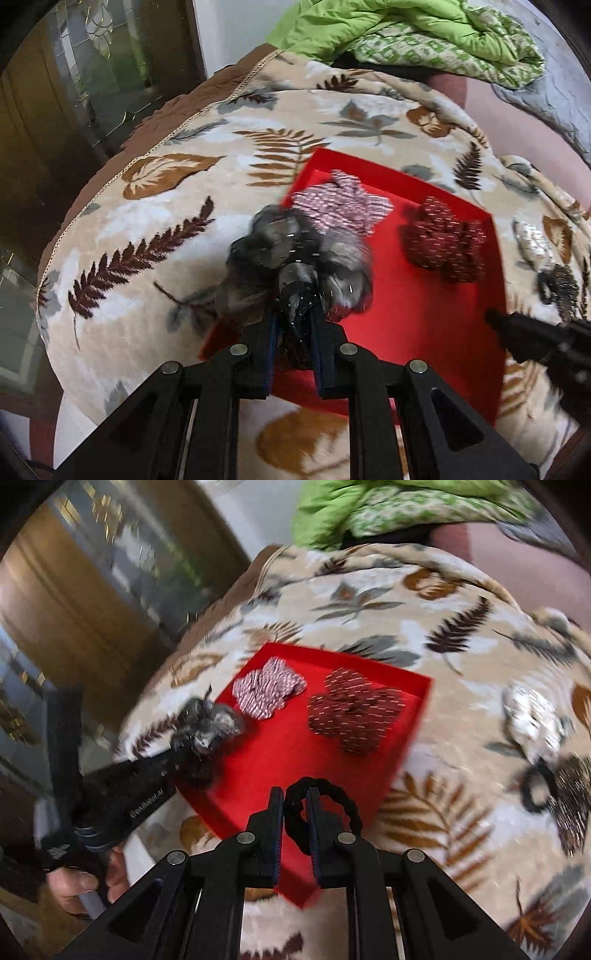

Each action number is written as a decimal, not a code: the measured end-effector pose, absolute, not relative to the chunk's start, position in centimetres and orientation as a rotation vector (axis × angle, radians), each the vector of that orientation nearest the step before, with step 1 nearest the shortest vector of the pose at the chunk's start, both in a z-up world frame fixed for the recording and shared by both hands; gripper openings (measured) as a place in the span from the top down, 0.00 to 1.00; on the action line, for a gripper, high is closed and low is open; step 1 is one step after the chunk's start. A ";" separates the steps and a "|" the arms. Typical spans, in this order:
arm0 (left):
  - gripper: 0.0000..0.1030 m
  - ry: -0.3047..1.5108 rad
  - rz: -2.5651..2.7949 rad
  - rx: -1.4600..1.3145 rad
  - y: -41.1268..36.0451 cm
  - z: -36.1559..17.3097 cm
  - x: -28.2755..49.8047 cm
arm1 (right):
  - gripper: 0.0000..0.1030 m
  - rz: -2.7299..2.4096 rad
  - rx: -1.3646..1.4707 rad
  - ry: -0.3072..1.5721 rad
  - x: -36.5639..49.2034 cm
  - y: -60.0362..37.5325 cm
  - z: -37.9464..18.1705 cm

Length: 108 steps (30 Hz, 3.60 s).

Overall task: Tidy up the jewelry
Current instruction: 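Carry both black items into the red tray and open both tools, then grasp the white dotted scrunchie with the left tool, then grasp the leopard-print hair tie with right tool while left tool lifts white scrunchie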

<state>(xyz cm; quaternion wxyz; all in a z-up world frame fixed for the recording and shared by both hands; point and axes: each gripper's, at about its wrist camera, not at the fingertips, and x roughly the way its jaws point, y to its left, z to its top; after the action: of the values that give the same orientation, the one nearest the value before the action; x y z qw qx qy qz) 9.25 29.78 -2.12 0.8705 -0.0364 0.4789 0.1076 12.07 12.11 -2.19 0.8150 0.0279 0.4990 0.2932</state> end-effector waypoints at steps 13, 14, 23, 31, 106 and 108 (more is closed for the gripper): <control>0.70 0.949 0.204 -0.064 30.0 -2.2 9.7 | 0.85 0.634 -0.057 1.105 11.8 16.8 -6.2; 0.69 0.945 0.202 -0.076 30.2 -2.0 9.6 | 0.84 0.635 -0.067 1.099 11.6 16.9 -6.1; 0.60 0.905 0.204 -0.168 31.0 0.3 8.1 | 0.50 0.645 -0.097 1.024 9.9 16.6 -3.9; 0.56 0.881 0.221 -0.145 29.4 2.3 6.6 | 0.44 0.630 -0.082 0.979 8.0 14.3 -1.9; 0.96 1.061 -0.365 -0.178 2.7 0.4 11.8 | 0.84 0.248 0.363 0.945 7.6 -17.3 -2.0; 0.96 1.056 -0.383 -0.168 2.9 0.4 9.9 | 0.84 0.213 0.320 0.943 5.9 -17.8 -1.9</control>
<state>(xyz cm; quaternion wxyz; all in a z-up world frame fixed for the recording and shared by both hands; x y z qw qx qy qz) 9.89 2.94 0.41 0.8432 -0.0793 0.4999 -0.1812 5.85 -17.77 -1.94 0.8732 0.1533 0.4513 0.1019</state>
